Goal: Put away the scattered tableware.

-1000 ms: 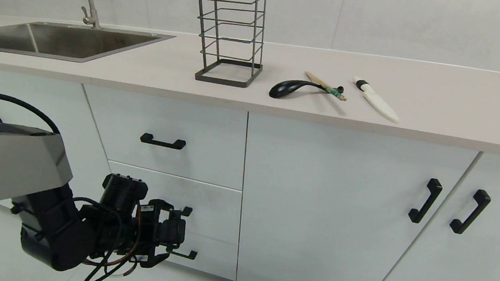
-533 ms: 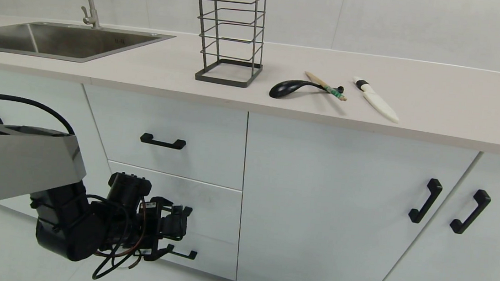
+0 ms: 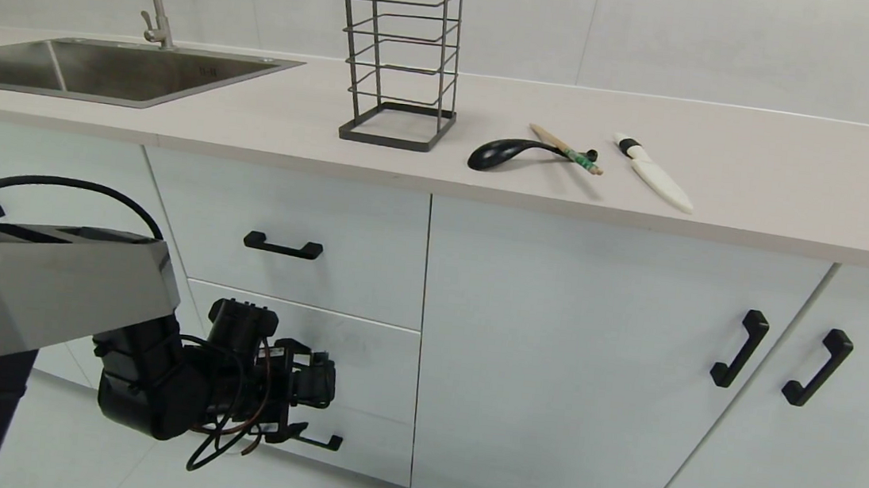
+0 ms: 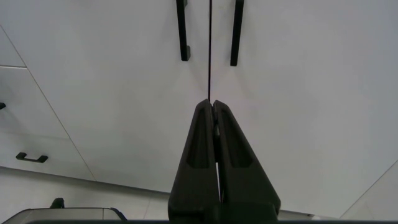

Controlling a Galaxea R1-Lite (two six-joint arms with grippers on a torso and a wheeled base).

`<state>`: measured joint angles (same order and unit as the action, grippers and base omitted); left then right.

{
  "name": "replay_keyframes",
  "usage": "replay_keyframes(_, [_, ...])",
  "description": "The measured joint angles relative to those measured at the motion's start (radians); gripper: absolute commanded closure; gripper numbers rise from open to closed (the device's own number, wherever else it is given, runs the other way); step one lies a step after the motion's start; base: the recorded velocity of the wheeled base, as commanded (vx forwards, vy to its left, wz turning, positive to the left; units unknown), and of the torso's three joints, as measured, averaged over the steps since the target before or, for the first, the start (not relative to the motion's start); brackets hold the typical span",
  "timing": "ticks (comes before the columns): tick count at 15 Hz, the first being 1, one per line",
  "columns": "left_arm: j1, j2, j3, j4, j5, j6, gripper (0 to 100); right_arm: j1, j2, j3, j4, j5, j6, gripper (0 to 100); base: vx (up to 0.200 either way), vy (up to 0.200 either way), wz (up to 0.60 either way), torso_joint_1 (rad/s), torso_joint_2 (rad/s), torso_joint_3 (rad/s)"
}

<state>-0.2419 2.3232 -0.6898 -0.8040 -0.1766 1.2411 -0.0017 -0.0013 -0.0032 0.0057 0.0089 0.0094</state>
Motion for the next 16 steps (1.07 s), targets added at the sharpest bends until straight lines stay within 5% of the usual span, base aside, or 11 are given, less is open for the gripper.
replay_keyframes(9, [0.001, 0.048, 0.011, -0.017, -0.005, 0.001, 0, 0.0, 0.0, 0.0, 0.0, 0.0, 0.0, 100, 0.0, 0.0, 0.0, 0.0, 0.0, 0.0])
replay_keyframes(16, [0.014, 0.032, 0.103, -0.119, -0.017, 0.0, 0, 0.0, 0.0, 0.0, 0.0, 0.0, 0.0, 100, 0.0, 0.0, 0.0, 0.0, 0.0, 0.0])
